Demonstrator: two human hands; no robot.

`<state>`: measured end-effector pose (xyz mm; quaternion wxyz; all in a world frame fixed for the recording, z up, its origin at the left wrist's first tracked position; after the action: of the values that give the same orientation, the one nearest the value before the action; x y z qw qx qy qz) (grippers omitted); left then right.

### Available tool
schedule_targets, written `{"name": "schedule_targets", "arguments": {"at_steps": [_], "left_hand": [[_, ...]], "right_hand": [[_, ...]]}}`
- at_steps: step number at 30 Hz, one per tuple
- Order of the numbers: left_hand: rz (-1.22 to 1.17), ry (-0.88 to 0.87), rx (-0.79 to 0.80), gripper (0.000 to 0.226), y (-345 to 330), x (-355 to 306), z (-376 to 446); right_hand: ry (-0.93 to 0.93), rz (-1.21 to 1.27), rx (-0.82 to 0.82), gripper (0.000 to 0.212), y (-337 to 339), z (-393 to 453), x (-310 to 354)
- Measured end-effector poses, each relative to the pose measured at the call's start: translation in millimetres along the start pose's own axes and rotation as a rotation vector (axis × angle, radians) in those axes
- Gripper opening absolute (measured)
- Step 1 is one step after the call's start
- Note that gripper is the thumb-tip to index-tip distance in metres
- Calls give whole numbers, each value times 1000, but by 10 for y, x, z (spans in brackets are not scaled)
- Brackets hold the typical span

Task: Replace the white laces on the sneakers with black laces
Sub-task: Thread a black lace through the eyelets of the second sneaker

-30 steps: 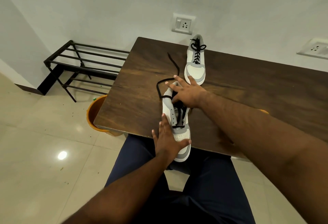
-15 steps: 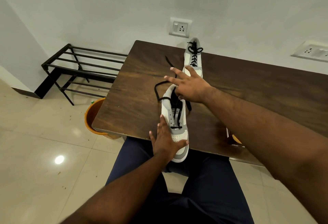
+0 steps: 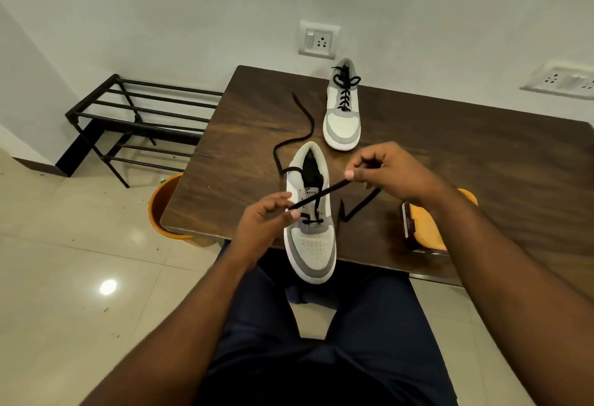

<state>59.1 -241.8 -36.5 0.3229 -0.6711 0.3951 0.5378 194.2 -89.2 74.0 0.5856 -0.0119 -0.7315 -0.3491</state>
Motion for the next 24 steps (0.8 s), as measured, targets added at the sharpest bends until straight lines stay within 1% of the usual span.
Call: {"name": "schedule_targets", "arguments": {"at_steps": [2, 3, 4, 7, 9, 10, 11, 13, 14, 15, 16, 17, 18, 19, 20, 21, 22, 23, 24], "left_hand": [[9, -21, 120, 51, -120, -144, -29], [17, -26, 148, 53, -209, -219, -23], [13, -34, 177, 48, -303, -292, -9], [85, -80, 222, 9, -466, -465, -35], [44, -56, 193, 14, -353, -429, -40], [-28, -19, 144, 17, -234, -384, -32], [-142, 29, 61, 18, -53, -310, -16], [-387, 125, -193, 16, 412, -85, 9], [-470, 176, -339, 15, 643, 37, -5], [-492, 245, -471, 15, 819, 184, -47], [-420, 297, -563, 11, 942, 291, -76], [-290, 320, -590, 2, 970, 314, -94], [-132, 292, -566, 13, 917, 266, -81], [4, 226, -474, 28, 753, 181, -25], [96, 144, -342, 37, 517, 61, 39], [128, 89, -185, 40, 231, -58, 69], [154, 58, -31, 37, -56, -155, 70], [157, 42, 95, 30, -282, -208, 59], [169, 35, 167, 21, -417, -234, 49]], "right_hand": [[2, 35, 0, 2, -108, -36, -12], [22, 40, 20, 3, -224, -48, 8], [41, 53, 26, 6, -324, -44, 21], [35, 155, -45, 10, -393, -38, -40], [-25, 193, -80, 12, -292, -79, -156], [-59, 184, -88, 11, -228, -125, -226], [-94, 176, -96, 10, -158, -186, -310], [-156, 192, -149, 6, 2, -329, -500], [-176, 205, -186, 5, 68, -384, -576], [-196, 210, -212, 6, 99, -423, -640], [-215, 204, -226, 7, 88, -439, -679], [-229, 198, -219, 8, 23, -434, -691], [-239, 196, -196, 8, -77, -409, -677], [-240, 204, -167, 8, -203, -375, -656], [-231, 215, -145, 7, -326, -324, -623], [-212, 234, -126, 6, -437, -278, -583], [-194, 256, -115, 6, -526, -236, -541], [-183, 283, -115, 7, -577, -204, -519], [-182, 311, -131, 7, -583, -186, -512]]}}
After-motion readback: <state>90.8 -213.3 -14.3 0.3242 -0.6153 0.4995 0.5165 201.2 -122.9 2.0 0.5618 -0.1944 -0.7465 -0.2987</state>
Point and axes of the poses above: each hand's wrist, its own z-axis towards the middle knuckle, its own y-axis out of the back of the hand, x = y × z, the point moved 9 cm from there along z, towards the middle knuckle, and after that the axes turned 4 degrees about y, right-handed, at the moved point
